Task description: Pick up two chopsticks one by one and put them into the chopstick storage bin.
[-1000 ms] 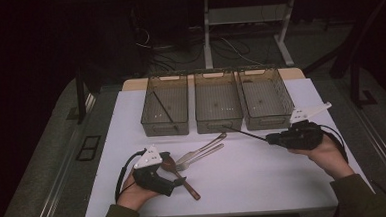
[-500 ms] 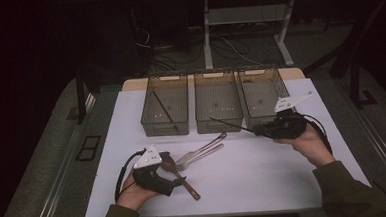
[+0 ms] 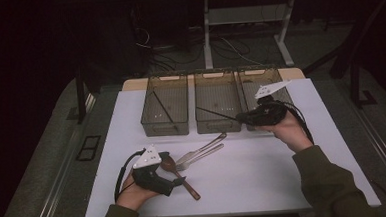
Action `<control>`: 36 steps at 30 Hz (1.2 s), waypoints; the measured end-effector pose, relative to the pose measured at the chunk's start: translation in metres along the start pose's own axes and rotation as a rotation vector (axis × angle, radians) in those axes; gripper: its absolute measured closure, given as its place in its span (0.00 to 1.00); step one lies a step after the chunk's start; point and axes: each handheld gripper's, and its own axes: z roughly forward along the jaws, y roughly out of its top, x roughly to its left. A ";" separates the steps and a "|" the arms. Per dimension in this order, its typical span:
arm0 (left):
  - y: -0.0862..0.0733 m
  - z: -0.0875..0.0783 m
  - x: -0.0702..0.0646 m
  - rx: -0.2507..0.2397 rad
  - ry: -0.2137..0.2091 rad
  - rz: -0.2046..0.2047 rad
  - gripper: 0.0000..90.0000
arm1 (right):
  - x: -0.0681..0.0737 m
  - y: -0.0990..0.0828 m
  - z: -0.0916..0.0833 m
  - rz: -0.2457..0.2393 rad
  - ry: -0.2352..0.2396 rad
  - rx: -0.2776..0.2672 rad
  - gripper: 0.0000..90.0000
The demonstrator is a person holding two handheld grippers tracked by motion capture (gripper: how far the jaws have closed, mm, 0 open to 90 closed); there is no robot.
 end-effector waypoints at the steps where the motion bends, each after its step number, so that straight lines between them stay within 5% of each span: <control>1: 0.000 0.000 0.000 -0.001 0.000 0.000 0.00 | 0.000 0.003 0.002 0.004 0.000 0.000 0.94; 18: 0.000 0.000 0.001 -0.003 -0.007 -0.004 0.00 | 0.001 0.055 0.048 0.017 -0.051 -0.007 0.94; 36: 0.000 0.000 0.001 -0.007 -0.018 0.001 0.00 | 0.010 0.110 0.134 0.029 -0.135 0.064 0.94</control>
